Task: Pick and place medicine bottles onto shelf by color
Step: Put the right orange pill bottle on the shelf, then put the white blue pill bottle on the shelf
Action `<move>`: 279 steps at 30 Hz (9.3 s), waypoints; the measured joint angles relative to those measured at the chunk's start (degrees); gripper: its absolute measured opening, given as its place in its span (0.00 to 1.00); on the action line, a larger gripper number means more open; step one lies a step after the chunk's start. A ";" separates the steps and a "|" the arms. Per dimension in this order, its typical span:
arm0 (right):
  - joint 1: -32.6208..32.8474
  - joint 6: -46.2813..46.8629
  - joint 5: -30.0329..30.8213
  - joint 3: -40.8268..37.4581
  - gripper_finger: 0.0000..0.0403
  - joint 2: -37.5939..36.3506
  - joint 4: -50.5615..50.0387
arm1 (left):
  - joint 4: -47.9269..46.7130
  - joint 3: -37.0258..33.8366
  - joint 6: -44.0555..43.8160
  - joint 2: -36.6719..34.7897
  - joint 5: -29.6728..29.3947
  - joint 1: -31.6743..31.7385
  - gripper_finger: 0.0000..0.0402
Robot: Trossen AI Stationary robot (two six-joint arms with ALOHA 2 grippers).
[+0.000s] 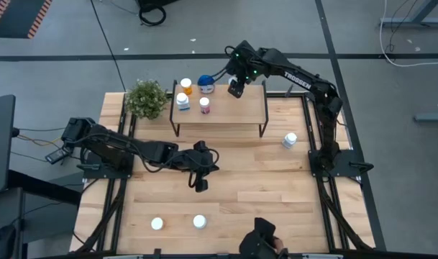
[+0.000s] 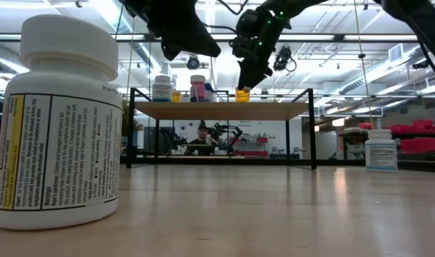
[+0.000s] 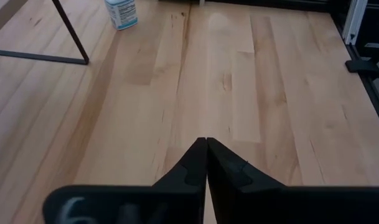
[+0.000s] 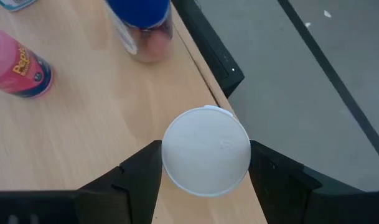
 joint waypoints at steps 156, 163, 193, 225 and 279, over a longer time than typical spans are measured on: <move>7.62 34.96 7.86 -76.61 0.65 -48.81 2.32 | -0.34 0.00 0.15 -0.02 0.00 -0.86 0.05; 7.62 35.22 6.93 -76.07 0.65 -48.81 1.52 | -0.34 0.00 0.09 -0.02 -0.01 -0.88 0.03; 8.38 35.02 3.79 -68.22 0.48 -48.81 -9.57 | -0.36 0.00 0.04 -0.02 -0.01 -0.95 0.05; 17.68 25.87 10.85 -10.54 0.48 -18.49 -23.57 | -0.34 0.00 -0.02 -0.02 0.01 -0.99 0.06; 11.75 12.90 13.45 -5.30 0.65 -11.35 -17.92 | 0.95 -0.02 -0.35 -0.02 0.01 -2.92 0.04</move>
